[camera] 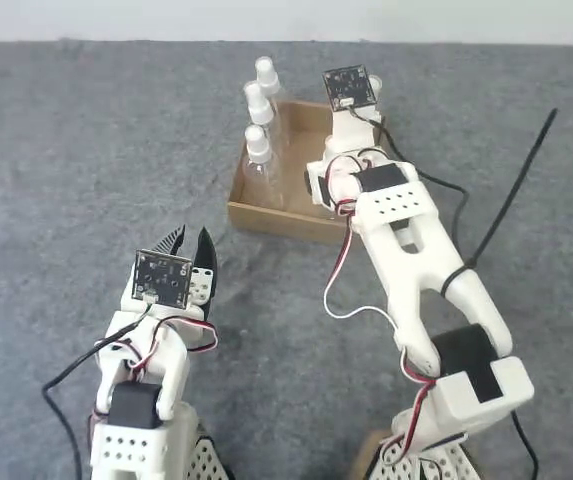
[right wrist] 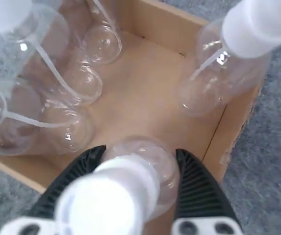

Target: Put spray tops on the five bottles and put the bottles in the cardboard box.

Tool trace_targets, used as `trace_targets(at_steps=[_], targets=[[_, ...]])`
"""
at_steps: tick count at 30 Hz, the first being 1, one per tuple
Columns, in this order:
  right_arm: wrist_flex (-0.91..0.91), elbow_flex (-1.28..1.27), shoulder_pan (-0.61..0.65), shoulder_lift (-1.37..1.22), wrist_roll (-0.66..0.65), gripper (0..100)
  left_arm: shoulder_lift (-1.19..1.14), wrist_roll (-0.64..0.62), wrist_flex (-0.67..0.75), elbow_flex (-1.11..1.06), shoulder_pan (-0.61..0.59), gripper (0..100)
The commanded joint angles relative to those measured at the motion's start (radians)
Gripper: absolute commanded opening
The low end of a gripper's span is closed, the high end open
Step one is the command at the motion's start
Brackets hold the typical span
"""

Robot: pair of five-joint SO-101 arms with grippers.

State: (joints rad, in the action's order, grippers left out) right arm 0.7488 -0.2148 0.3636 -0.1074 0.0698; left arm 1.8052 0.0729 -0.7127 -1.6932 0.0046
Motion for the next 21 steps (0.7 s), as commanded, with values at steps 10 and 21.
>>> trace_targets(at_steps=[10, 21], targets=[[0.010, 0.061, -0.007, 0.013, 0.014, 24.2, 0.014, 0.008, 0.032, 0.008, -0.006, 9], [0.064, 0.066, -0.005, 0.015, 0.014, 31.0, 0.014, 0.008, 0.032, 0.008, -0.006, 9]])
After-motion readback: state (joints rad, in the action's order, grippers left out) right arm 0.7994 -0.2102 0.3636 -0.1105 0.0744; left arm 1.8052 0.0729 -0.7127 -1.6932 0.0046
